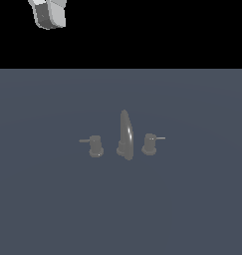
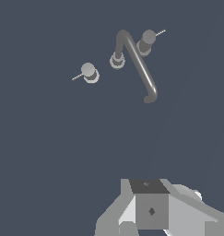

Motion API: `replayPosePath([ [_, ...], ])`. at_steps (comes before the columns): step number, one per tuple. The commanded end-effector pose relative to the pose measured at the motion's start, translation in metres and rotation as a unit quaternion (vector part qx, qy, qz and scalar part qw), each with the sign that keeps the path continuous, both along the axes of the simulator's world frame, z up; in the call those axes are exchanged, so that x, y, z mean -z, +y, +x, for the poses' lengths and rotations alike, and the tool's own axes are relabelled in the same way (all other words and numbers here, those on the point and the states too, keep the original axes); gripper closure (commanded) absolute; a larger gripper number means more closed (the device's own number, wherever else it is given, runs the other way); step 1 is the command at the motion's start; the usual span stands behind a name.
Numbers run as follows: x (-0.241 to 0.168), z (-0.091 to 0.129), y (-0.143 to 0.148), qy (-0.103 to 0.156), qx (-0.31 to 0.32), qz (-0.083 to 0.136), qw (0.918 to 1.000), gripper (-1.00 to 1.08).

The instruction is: Turn on the faucet by rotating a designated handle.

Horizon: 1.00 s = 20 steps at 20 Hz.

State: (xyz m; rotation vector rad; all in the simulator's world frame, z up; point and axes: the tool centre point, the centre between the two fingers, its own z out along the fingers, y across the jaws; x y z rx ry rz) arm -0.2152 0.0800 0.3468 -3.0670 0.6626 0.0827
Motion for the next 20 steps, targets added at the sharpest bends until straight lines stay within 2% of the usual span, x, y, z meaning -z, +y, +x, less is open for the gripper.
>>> replayPosePath([
  [1,0.015,0.008,0.008,-0.001,0.028,0.0,0.9996,1.08],
  [10,0.066,0.042,0.034,-0.004,0.125,-0.002,0.9922,1.08],
  [20,0.118,0.081,0.052,-0.007,0.22,-0.003,0.9755,1.08],
])
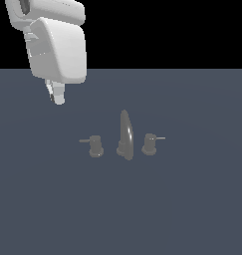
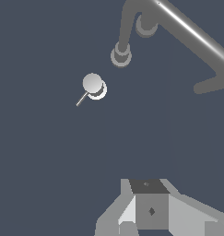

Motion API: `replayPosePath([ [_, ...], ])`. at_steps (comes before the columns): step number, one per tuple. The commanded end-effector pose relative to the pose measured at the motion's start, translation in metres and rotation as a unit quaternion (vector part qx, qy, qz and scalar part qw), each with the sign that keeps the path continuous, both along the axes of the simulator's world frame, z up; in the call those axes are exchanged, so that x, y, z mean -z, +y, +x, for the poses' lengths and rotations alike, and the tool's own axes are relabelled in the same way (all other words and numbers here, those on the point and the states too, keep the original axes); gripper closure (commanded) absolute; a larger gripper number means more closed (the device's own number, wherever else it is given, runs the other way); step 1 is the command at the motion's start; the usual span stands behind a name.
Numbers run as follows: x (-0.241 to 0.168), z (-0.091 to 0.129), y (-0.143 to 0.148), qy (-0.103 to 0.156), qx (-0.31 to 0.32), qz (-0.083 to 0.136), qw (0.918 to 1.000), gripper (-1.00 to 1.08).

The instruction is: Turn on the faucet by rotating a designated handle.

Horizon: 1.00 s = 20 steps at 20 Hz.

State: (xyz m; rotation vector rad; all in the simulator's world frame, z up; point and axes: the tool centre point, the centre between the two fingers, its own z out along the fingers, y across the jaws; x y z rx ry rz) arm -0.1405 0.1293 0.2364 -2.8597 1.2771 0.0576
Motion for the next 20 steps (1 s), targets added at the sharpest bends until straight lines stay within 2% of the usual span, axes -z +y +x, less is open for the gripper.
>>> replayPosePath([
  [1,0.012,0.01,0.004,-0.001,0.023,0.0,0.9997,1.08],
  [11,0.056,0.046,0.011,-0.004,0.106,-0.002,0.9943,1.08],
  [20,0.096,0.081,0.01,-0.006,0.181,-0.007,0.9834,1.08],
])
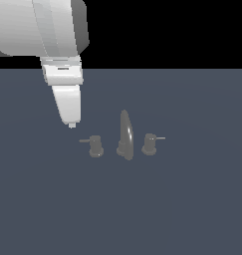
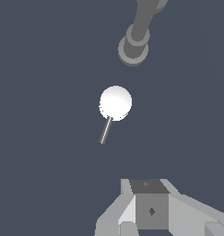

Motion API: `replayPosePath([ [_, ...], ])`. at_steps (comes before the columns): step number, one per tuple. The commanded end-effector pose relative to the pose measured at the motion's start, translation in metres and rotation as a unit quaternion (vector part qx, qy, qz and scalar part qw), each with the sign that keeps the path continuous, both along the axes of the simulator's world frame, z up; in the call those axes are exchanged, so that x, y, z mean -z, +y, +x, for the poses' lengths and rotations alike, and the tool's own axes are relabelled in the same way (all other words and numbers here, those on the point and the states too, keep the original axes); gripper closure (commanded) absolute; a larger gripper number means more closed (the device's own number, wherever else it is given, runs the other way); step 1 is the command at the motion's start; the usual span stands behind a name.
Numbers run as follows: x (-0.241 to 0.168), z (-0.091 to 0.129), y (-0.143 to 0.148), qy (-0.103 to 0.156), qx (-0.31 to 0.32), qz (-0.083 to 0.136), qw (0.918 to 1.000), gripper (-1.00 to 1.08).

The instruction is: Turn on the faucet by rotating a designated handle.

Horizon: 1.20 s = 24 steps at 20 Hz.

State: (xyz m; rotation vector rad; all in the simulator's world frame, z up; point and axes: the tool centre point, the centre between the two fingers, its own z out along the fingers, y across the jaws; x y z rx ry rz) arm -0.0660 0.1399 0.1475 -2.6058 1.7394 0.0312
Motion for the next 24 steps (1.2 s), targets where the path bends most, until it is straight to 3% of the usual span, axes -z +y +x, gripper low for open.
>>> replayPosePath([
  [1,0.012,0.01,-0.001,-0.001,0.023,-0.002,0.9997,1.08],
  [14,0.07,0.061,-0.014,-0.004,0.136,-0.01,0.9907,1.08],
  [24,0.085,0.076,-0.02,-0.005,0.169,-0.011,0.9856,1.08],
])
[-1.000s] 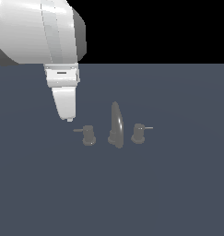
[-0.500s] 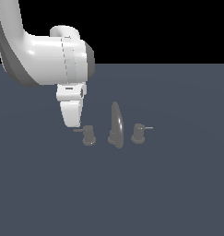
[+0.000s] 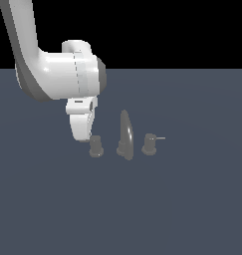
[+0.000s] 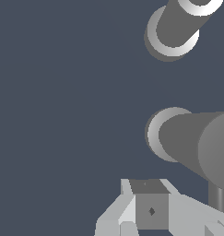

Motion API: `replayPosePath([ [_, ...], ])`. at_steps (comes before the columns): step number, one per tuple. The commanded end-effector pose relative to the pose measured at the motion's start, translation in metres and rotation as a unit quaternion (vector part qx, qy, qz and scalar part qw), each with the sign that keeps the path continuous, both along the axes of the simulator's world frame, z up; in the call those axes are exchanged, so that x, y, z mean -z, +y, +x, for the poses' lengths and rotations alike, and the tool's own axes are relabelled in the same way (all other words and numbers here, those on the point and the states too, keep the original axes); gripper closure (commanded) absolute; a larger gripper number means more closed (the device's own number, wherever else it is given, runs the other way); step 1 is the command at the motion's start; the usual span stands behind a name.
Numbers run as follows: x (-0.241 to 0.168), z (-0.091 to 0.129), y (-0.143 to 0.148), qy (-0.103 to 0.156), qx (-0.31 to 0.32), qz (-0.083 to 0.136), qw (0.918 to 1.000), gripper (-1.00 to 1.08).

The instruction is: Turn on the faucet by rotating a designated handle.

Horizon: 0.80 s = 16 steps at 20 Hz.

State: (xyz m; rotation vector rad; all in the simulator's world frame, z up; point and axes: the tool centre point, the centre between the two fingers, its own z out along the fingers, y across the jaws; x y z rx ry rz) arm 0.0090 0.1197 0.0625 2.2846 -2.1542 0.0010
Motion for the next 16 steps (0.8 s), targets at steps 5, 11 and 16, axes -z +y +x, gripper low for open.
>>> replayPosePath([
  [5,-0.001,0.0,0.0,0.0,-0.001,0.001,1.0,1.08],
  [11,-0.001,-0.01,0.005,0.0,-0.001,0.001,1.0,1.08],
  [16,-0.001,-0.028,0.013,0.0,-0.001,0.001,1.0,1.08],
])
